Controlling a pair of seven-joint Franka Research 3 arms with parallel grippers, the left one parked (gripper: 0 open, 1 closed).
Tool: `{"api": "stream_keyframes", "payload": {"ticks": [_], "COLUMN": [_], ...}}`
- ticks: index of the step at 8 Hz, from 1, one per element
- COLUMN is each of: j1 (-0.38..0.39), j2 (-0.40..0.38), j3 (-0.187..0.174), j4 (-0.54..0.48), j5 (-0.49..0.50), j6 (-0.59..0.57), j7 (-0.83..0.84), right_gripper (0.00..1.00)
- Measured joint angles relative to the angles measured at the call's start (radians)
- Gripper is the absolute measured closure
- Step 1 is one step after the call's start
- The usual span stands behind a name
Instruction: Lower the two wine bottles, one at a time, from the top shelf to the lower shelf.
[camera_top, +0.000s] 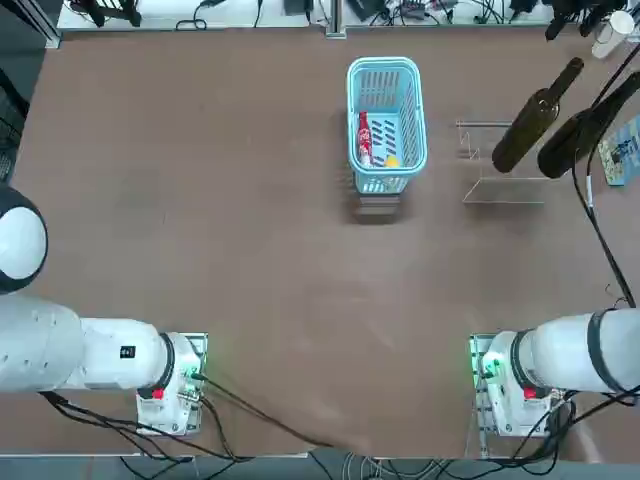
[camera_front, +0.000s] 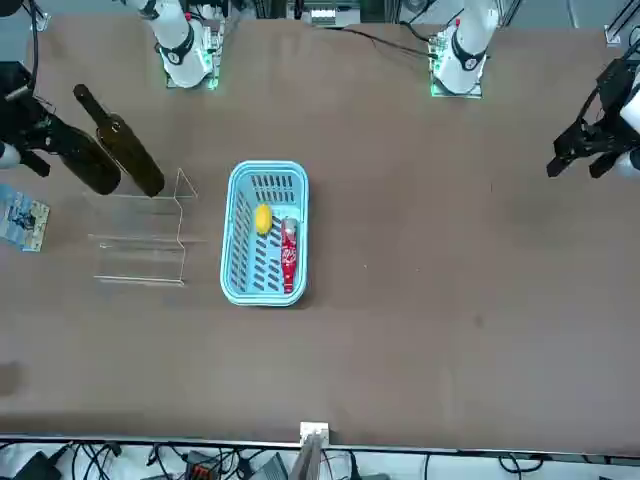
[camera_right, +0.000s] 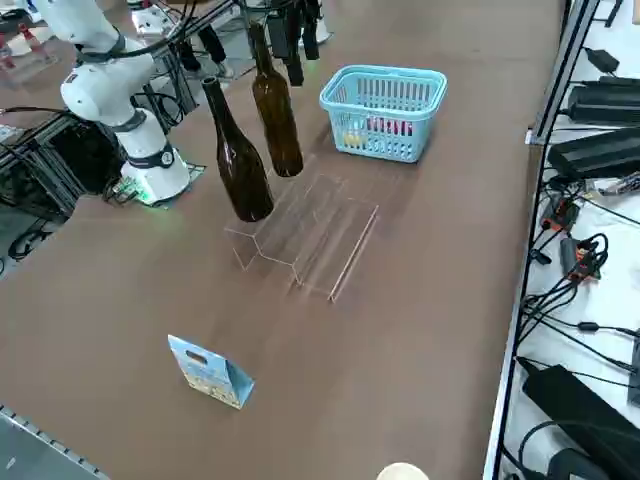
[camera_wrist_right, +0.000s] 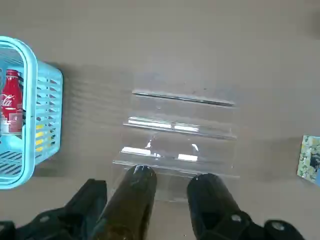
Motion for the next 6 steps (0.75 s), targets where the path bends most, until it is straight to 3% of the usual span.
{"api": "stream_keyframes", "payload": {"ticks": [6], "j1": [0.0], "j2": [-0.015], "j3": [0.0], "j4": [0.0], "j5": [0.0], "j6": [-0.006], "j7": [0.022], "right_gripper": [0.0]}}
